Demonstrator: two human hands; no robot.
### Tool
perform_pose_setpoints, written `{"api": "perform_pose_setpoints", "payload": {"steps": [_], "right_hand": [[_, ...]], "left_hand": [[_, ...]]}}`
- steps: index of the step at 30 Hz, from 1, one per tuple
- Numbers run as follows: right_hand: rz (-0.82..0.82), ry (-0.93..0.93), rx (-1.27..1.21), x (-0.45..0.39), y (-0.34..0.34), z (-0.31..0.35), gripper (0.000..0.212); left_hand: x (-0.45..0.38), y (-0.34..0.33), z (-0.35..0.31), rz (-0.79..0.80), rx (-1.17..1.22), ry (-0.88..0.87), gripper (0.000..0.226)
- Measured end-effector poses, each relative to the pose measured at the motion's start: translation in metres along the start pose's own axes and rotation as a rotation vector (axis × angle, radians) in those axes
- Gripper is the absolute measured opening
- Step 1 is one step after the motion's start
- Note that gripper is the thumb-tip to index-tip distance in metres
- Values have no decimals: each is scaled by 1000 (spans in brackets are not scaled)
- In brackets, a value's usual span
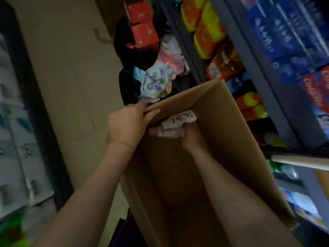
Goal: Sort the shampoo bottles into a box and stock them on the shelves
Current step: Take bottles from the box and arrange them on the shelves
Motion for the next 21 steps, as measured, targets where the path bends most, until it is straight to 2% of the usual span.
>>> {"api": "perform_pose_setpoints", "payload": {"steps": [2,5,9,11,13,16,18,19,21], "right_hand": [[5,105,179,-23,-15,-3,54],[126,247,391,-52,-44,-4,73],[138,285,688,-63,-66,-4,65],[105,242,830,-62,-69,-2,57],[162,161,863,-61,-71,-6,55],[318,43,750,-55,-69,-22,61],[401,-72,535,-38,-65,-38,63],[383,-128,376,-29,-62,-44,59],[339,-193,88,-7,-54,-42,30]], "left_hand": [[0,-4,-1,-31,11,-16,49],[0,-3,2,-61,15,-9,52],[1,-3,4,-71,-3,-7,54],[3,-2,3,-85,-10,-11,53],[5,-3,1,-126,-22,-26,52],[4,-3,3,-176,-11,-35,53],[4,-3,4,-181,19,-21,53],[5,-4,4,-176,18,-15,53],[6,-4,2,-156,-4,-11,51]]}}
Point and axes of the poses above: each hand's wrist, its own x-axis away from the middle knuckle, its own y-axis out of the back of the hand, z = x × y, the point moved 3 cm from there along -x, towards the middle knuckle, and after that the axes turned 13 degrees about -z, right-handed, at the moved point
